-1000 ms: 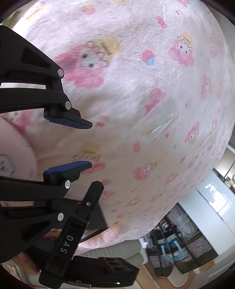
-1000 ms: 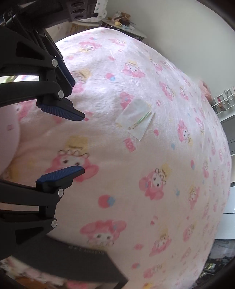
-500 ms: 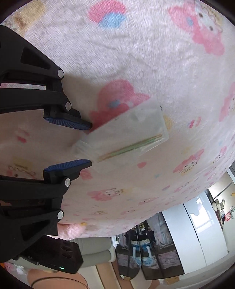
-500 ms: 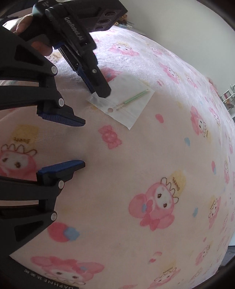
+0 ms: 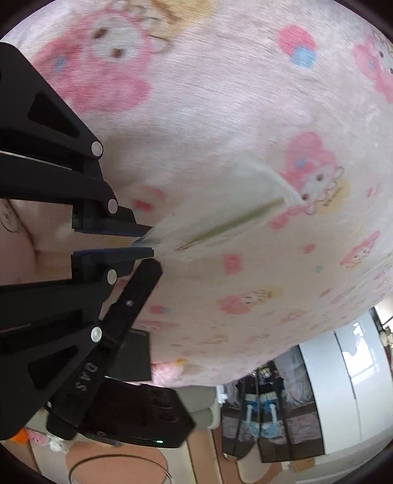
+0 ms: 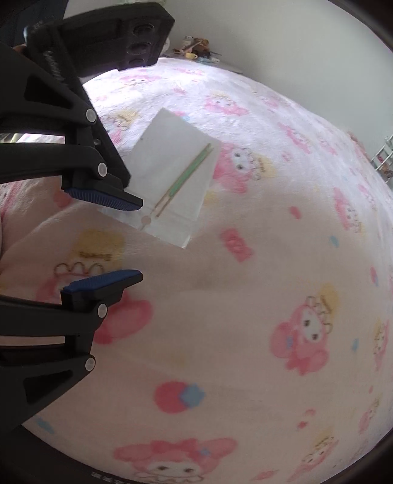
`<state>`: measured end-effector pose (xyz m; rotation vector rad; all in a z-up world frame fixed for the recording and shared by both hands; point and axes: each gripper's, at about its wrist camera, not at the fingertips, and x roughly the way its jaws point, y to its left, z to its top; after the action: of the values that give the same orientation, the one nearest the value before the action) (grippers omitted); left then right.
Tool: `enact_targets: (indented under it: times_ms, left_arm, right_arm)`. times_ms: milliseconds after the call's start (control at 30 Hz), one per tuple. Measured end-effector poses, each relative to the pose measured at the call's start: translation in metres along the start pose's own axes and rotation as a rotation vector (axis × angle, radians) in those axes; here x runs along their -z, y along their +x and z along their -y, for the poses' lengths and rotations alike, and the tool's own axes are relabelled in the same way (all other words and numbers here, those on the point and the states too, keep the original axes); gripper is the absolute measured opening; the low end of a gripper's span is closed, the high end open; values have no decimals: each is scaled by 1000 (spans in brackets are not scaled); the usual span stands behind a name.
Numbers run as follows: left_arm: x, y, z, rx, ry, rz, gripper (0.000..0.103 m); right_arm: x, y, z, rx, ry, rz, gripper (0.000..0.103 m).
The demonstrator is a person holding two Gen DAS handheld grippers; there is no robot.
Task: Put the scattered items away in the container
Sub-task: 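Close the left gripper on the clear bag while the right gripper grasps its other edge, then lift the clear bag with both grippers and carry it over the box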
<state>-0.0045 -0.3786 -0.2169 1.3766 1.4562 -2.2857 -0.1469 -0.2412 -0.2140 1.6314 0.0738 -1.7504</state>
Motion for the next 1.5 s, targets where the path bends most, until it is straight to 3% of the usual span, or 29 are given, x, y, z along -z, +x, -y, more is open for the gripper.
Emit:
enact_targets:
  times_ms: [67, 167, 333, 400, 467, 500, 567, 700, 733, 767, 800, 867, 933, 1033, 1133, 1167, 1200, 1233, 1300, 1500]
  left_arm:
    - [1, -7, -6, -28, 14, 36, 42]
    - [-8, -24, -26, -80, -23, 92, 42]
    - [-37, -36, -39, -154, -21, 199, 40]
    - [-47, -24, -38, -197, -10, 176, 23]
    - [-46, -16, -29, -217, 11, 157, 14]
    - [-43, -16, -24, -217, 27, 152, 10]
    - [-31, -14, -15, -210, 47, 119, 9]
    - [-2, -11, -1, -165, 99, 31, 9]
    - [3, -10, 0, -161, 113, 6, 11]
    - [5, -10, 0, -161, 112, -3, 20]
    - [5, -11, -2, -165, 105, 2, 33]
    - [1, -17, -8, -173, 83, 36, 35]
    - [-3, -20, -14, -174, 56, 57, 35]
    - [-8, -12, -21, -182, 30, 39, 35]
    - [-7, -2, -24, -203, 23, 6, 27]
    - [-5, -3, -22, -204, 33, 9, 25]
    - [-4, -5, -20, -201, 41, 10, 23]
    - [-1, -7, -18, -208, 49, 16, 23]
    - [2, -11, -15, -210, 63, 21, 17]
    - [19, -29, 8, -165, 115, 36, 17]
  right_arm:
    - [4, 5, 1, 17, 11, -18, 39]
    - [-2, 13, 1, -5, 24, -55, 48]
    - [-18, 33, -8, -45, -17, -102, 49]
    - [-21, 41, -8, -61, -21, -122, 49]
    - [-22, 39, -7, -66, -23, -106, 26]
    - [-22, 36, -6, -73, -24, -95, 19]
    - [-23, 28, -2, -66, -19, -62, 11]
    - [-26, 11, 5, -35, -3, 12, 11]
    - [-27, 9, 6, -34, -1, 22, 11]
    - [-28, 8, 7, -36, 3, 24, 11]
    - [-27, 8, 7, -42, 6, 19, 12]
    - [-26, 11, 11, -54, 3, -23, 23]
    - [-23, 15, 19, -70, -3, -51, 46]
    - [-18, 26, 19, -105, -25, -71, 56]
    - [-14, 31, 13, -83, -69, -74, 56]
    - [-11, 29, 11, -74, -81, -73, 45]
    - [-9, 26, 10, -71, -80, -79, 26]
    - [-6, 23, 9, -77, -77, -86, 18]
    - [0, 12, 6, -59, -91, -65, 13]
    - [30, -46, -7, -91, -136, 50, 10]
